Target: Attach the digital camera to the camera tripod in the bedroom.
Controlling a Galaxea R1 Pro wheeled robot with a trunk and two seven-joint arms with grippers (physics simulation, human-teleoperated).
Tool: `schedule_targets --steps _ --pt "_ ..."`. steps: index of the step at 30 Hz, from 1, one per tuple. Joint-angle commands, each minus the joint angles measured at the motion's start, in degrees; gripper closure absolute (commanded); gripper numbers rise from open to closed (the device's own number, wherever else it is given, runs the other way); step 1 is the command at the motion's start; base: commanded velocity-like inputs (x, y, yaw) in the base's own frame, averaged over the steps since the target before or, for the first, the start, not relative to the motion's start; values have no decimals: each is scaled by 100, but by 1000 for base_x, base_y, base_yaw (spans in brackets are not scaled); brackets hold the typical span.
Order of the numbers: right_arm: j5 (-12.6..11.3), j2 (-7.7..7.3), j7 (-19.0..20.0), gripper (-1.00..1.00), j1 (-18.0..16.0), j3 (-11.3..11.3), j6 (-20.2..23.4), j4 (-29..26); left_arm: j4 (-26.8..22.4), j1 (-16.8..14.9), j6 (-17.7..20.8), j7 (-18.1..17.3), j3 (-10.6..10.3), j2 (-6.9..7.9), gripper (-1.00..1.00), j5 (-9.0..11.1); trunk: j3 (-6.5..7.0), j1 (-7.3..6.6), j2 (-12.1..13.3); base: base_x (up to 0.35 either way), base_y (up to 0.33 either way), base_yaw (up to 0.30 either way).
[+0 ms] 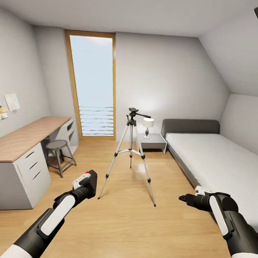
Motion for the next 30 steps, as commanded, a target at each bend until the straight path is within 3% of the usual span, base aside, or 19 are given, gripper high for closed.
schedule_targets --steps 1,30 --pt "38 2 52 -100 -2 -8 22 -2 -9 -3 8 34 -20 4 100 26 -2 5 -4 265 -93 -45" --pt "55 36 686 -100 -2 -56 22 8 145 -3 58 40 -119 -1 100 14 -2 5 -4 289 -113 -6"
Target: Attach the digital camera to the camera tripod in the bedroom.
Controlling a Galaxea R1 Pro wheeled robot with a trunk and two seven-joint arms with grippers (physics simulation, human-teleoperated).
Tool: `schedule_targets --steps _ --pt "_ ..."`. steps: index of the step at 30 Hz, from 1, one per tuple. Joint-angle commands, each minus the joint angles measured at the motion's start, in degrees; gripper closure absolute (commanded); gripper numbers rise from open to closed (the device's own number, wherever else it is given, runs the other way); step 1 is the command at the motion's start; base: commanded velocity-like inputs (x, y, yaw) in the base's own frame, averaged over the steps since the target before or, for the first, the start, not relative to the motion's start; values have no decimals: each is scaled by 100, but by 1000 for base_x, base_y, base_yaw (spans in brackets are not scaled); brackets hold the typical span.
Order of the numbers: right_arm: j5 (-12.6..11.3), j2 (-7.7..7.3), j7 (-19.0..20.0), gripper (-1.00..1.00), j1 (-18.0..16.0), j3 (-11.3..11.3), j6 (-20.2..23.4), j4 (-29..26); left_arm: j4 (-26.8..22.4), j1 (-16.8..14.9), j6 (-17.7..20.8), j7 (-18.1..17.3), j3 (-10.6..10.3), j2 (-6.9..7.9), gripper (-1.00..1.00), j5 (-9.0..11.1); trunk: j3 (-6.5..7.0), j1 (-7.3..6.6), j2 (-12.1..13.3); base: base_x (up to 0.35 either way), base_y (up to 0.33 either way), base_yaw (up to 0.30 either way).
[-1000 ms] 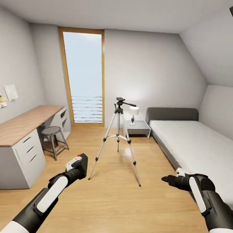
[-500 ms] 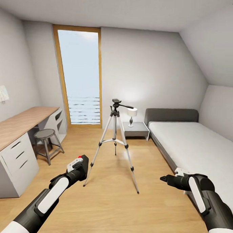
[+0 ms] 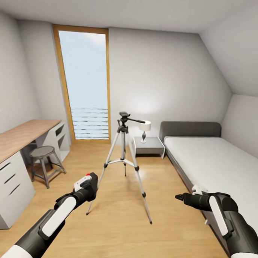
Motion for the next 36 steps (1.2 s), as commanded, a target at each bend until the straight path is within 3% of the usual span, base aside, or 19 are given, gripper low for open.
schedule_targets --steps 1,24,36 --pt "14 0 36 -100 -2 -7 22 0 0 -4 3 34 -12 5 100 29 -2 5 -4 292 -117 0" --pt "34 -3 40 -100 -2 26 22 -47 30 -4 5 38 -9 7 100 41 -2 5 -4 292 -119 3" --pt "85 0 -1 -100 -2 32 22 -49 30 -4 -39 46 -1 7 100 34 -2 5 -4 292 -134 208"
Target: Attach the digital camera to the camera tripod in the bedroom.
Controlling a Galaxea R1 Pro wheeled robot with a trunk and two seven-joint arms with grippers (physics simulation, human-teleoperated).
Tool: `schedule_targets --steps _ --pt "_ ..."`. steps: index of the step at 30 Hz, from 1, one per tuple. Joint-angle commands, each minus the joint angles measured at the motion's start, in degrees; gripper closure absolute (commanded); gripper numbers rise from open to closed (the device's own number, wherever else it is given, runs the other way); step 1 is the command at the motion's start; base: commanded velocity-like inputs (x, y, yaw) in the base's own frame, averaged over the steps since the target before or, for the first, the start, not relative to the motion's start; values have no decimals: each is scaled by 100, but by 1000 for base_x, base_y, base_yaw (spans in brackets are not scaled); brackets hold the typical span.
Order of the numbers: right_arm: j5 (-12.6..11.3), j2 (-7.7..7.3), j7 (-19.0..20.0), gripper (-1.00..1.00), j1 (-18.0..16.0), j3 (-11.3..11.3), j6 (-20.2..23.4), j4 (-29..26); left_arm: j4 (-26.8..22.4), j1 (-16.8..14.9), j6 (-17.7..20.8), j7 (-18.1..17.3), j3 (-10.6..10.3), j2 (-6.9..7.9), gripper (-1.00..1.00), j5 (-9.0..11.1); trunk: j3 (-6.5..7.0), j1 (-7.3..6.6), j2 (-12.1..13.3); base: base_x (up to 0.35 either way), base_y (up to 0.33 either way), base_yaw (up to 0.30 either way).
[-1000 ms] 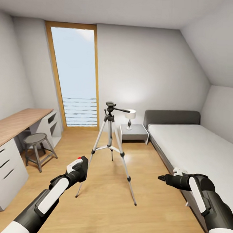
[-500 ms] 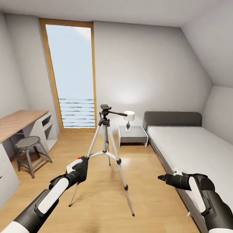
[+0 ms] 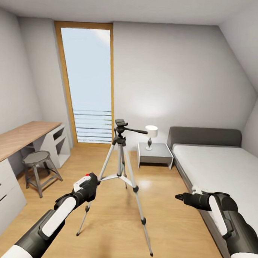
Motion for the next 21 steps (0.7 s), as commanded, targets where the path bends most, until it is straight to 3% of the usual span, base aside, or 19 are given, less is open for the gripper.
schedule_targets --steps 1,21 --pt "8 -1 23 -100 0 -9 23 -3 -6 -5 -13 32 -15 3 100 30 -3 5 -4 292 -140 266" --pt "8 -1 23 -100 0 -10 23 -3 -6 -5 -32 58 -15 2 100 17 -3 5 -4 293 -140 266"
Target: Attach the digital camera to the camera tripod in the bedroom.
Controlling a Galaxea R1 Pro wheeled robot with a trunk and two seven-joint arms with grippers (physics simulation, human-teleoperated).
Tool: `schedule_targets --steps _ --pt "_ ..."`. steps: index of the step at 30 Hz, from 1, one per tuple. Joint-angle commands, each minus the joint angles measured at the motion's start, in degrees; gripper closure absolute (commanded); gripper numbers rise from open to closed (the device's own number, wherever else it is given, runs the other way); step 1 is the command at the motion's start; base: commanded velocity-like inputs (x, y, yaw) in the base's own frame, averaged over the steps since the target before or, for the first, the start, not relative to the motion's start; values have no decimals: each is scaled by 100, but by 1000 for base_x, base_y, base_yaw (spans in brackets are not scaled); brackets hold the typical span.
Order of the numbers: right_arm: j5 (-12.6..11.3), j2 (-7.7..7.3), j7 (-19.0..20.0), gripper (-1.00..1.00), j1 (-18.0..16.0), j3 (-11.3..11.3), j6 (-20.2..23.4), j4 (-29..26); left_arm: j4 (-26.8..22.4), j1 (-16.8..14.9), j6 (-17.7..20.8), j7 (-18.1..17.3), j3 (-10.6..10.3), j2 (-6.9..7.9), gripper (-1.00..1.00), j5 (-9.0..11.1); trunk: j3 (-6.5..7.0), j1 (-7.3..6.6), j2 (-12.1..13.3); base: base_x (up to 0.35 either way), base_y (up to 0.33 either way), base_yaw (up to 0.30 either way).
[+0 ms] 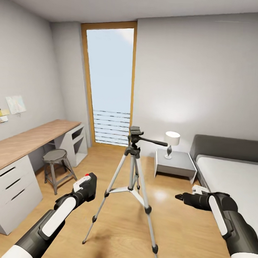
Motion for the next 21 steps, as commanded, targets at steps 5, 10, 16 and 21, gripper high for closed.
schedule_targets --steps 5,10,16,21 --pt "6 -1 23 -100 0 -8 23 -3 -6 -5 3 34 -15 4 100 24 -3 5 -4 292 -140 267" --pt "6 -5 34 -100 0 -11 23 -3 -6 -5 -2 33 -15 4 100 24 -3 5 -4 284 -135 226" --pt "6 -9 39 -100 0 -29 23 -3 -12 -5 -7 22 -21 4 100 17 -3 5 -4 127 -56 68" --pt "6 -10 55 -100 0 -42 23 9 -26 -5 -13 17 -23 4 100 16 -3 5 -4 29 -13 15"
